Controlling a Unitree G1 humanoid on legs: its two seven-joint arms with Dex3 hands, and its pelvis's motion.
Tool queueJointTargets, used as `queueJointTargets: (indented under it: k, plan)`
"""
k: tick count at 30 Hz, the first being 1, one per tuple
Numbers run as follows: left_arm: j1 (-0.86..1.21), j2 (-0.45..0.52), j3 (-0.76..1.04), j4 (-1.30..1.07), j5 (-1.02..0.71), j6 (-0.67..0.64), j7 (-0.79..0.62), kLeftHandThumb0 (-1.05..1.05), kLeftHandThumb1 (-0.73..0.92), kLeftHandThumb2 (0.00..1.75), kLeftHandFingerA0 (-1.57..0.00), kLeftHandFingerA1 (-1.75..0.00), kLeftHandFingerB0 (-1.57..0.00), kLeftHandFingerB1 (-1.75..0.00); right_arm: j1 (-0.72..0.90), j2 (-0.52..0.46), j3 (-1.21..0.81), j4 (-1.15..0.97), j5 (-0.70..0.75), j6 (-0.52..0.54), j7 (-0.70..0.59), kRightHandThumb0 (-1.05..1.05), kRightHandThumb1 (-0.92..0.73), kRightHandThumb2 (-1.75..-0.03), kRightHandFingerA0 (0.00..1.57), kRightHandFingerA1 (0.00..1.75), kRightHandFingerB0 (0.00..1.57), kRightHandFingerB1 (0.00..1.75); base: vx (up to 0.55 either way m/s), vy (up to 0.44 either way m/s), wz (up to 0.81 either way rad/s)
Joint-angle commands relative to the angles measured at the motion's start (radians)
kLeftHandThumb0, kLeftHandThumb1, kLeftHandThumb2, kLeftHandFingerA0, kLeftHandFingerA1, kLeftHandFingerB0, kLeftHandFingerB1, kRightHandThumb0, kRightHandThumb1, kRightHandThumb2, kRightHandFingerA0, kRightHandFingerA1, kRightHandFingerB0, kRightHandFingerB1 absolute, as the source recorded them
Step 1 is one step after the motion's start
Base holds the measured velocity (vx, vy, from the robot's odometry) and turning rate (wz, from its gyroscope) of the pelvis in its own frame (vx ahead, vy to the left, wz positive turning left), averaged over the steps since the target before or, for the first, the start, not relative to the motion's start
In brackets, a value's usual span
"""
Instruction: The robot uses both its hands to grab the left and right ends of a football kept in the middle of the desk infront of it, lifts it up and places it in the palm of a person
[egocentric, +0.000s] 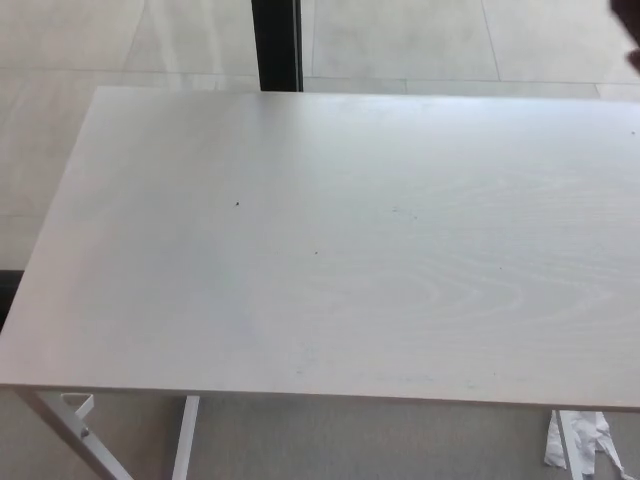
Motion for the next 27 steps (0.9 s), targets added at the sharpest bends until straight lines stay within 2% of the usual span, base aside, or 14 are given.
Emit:
queueJointTargets:
  k: [1, 4, 6, 7, 9, 10, 11, 13, 14, 15, 19, 21, 22, 27]
  plan:
    - [-0.238, 0.246, -0.192, 0.513, 0.071, -0.054, 0.033, -0.46, 0.66, 0.59, -0.28, -0.64, -0.25, -0.48, -0.359, -0.149, -0.034, 0.327, 0.074, 0.092, -0.255, -0.48, -0.73, -0.60, 0.50, 1.57, 0.44, 0.86, 0.00, 0.000, 0.00]
    - [-0.207, 0.182, -0.236, 0.405, 0.063, 0.038, 0.021, -0.46, 0.48, 0.88, -0.28, -0.66, -0.26, -0.59, -0.396, -0.214, -0.035, 0.476, 0.089, 0.124, -0.186, -0.41, -0.78, -0.62, 0.31, 1.04, 0.38, 0.71, -0.01, 0.002, 0.03]
    - [-0.125, 0.167, -0.323, 0.325, 0.126, -0.010, -0.015, -0.49, 0.73, 0.61, -0.36, -0.68, -0.44, -0.54, -0.341, -0.228, -0.009, 0.508, 0.058, 0.113, -0.110, -0.45, -0.78, -0.61, 0.25, 1.15, 0.29, 0.53, 0.00, 0.000, 0.00]
    - [-0.119, 0.167, -0.341, 0.316, 0.130, -0.017, -0.017, -0.48, 0.69, 0.61, -0.41, -0.70, -0.57, -0.59, -0.335, -0.239, -0.009, 0.524, 0.057, 0.108, -0.099, -0.50, -0.54, -0.93, 0.36, 0.83, 0.24, 0.62, 0.00, 0.000, 0.00]
    - [-0.110, 0.179, -0.355, 0.335, 0.118, -0.048, -0.022, -0.51, 0.70, 0.60, -0.42, -0.67, -0.59, -0.55, -0.311, -0.240, 0.016, 0.529, 0.036, 0.090, -0.063, -0.44, -0.73, -0.60, 0.25, 0.96, 0.30, 0.56, 0.00, 0.000, 0.00]
    - [-0.138, 0.207, -0.333, 0.448, 0.090, -0.078, -0.004, -0.57, 0.56, 0.96, -0.39, -0.69, -0.52, -0.66, -0.246, -0.245, 0.099, 0.539, -0.031, 0.028, 0.076, -0.46, -0.75, -0.61, 0.33, 0.88, 0.24, 0.43, 0.00, 0.000, 0.00]
    - [-0.172, 0.219, -0.303, 0.499, 0.041, -0.063, 0.010, -0.54, 0.71, 0.60, -0.36, -0.72, -0.55, -0.56, -0.216, -0.259, 0.142, 0.569, -0.055, -0.016, 0.167, -0.50, -0.74, -0.61, 0.32, 0.79, 0.25, 0.38, 0.00, 0.000, 0.00]
    - [-0.203, 0.244, -0.288, 0.577, 0.015, -0.051, 0.056, -0.52, 0.73, 0.62, -0.37, -0.71, -0.49, -0.55, -0.181, -0.276, 0.167, 0.608, -0.060, -0.050, 0.213, -0.50, -0.70, -0.61, 0.43, 0.98, 0.28, 0.35, 0.00, 0.000, 0.00]
    - [-0.194, 0.249, -0.291, 0.576, 0.012, -0.060, 0.053, -0.56, 0.62, 0.99, -0.48, -0.73, -0.38, -0.61, -0.175, -0.280, 0.170, 0.621, -0.055, -0.057, 0.217, -0.50, -0.67, -0.60, 0.45, 0.98, 0.27, 0.34, 0.00, 0.000, 0.00]
    - [-0.184, 0.253, -0.289, 0.573, 0.002, -0.067, 0.049, -0.54, 0.73, 0.62, -0.45, -0.74, -0.45, -0.56, -0.163, -0.287, 0.176, 0.637, -0.052, -0.065, 0.220, -0.50, -0.68, -0.60, 0.40, 0.76, 0.28, 0.35, 0.00, 0.000, 0.00]
    - [-0.197, 0.240, -0.266, 0.592, -0.049, -0.084, 0.047, -0.55, 0.54, 0.96, -0.37, -0.69, -0.41, -0.62, -0.112, -0.313, 0.271, 0.651, -0.103, -0.135, 0.264, -0.56, -0.73, -0.62, 0.40, 0.76, 0.28, 0.32, 0.00, 0.000, 0.00]
    - [-0.218, 0.238, -0.230, 0.609, -0.106, -0.064, 0.017, -0.62, 0.54, 0.90, -0.31, -0.69, -0.37, -0.60, -0.097, -0.315, 0.299, 0.659, -0.105, -0.180, 0.302, -0.58, -0.70, -0.61, 0.36, 0.83, 0.24, 0.30, 0.00, 0.000, 0.00]
    - [-0.225, 0.240, -0.221, 0.623, -0.123, -0.070, -0.005, -0.58, 0.68, 0.60, -0.18, -0.71, -0.26, -0.51, -0.087, -0.316, 0.316, 0.658, -0.111, -0.198, 0.314, -0.67, -0.54, -0.86, 0.17, 0.54, 0.13, 0.41, 0.00, 0.000, 0.00]
    - [-0.227, 0.260, -0.250, 0.677, -0.118, -0.113, -0.061, -0.65, 0.67, 0.60, -0.20, -0.66, -0.23, -0.46, -0.036, -0.326, 0.359, 0.648, -0.112, -0.244, 0.355, -0.73, -0.56, -0.89, 0.13, 0.50, 0.07, 0.39, 0.00, 0.000, 0.00]
